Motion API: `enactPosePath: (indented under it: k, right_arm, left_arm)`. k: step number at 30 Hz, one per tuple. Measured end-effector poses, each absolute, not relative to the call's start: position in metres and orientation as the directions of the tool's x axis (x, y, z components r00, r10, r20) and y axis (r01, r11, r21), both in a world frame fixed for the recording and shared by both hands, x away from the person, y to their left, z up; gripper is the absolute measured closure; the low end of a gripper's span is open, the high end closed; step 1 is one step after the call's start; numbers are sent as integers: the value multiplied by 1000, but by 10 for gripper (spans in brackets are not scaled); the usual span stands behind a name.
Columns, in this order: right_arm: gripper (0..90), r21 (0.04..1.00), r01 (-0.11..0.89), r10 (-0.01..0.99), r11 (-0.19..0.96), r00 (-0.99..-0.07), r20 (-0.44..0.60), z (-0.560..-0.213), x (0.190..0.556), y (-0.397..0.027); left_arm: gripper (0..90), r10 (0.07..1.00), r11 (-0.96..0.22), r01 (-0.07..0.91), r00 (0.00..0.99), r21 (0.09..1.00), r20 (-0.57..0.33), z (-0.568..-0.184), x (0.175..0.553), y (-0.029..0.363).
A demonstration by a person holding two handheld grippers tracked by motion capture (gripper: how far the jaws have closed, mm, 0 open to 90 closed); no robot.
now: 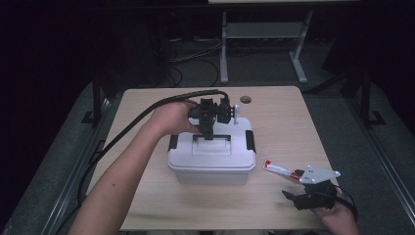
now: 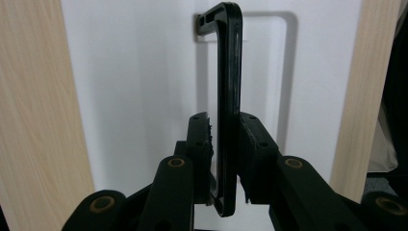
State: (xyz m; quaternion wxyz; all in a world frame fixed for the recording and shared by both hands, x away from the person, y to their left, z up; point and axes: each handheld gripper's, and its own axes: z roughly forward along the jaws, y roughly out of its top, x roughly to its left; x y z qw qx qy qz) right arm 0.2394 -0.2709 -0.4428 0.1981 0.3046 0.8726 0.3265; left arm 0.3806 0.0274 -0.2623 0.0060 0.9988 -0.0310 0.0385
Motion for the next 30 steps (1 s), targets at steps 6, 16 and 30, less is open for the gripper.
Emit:
enactPosePath:
  k: [6,16,30]
  right_arm:
    - [184,690,404,661,601,-737,-144,-443,240,-271]
    - [184,690,404,659,601,-739,-141,-443,240,-271]
    - [184,691,402,659,601,-738,-144,-443,240,-272]
  left_arm:
    - [787,-59,-998,-58,996,-10,73,-262,387,26]
    - [836,-50,-998,-49,998,-47,36,-267,398,20]
    - [846,-66,-997,-65,998,-47,14,-266,399,20]
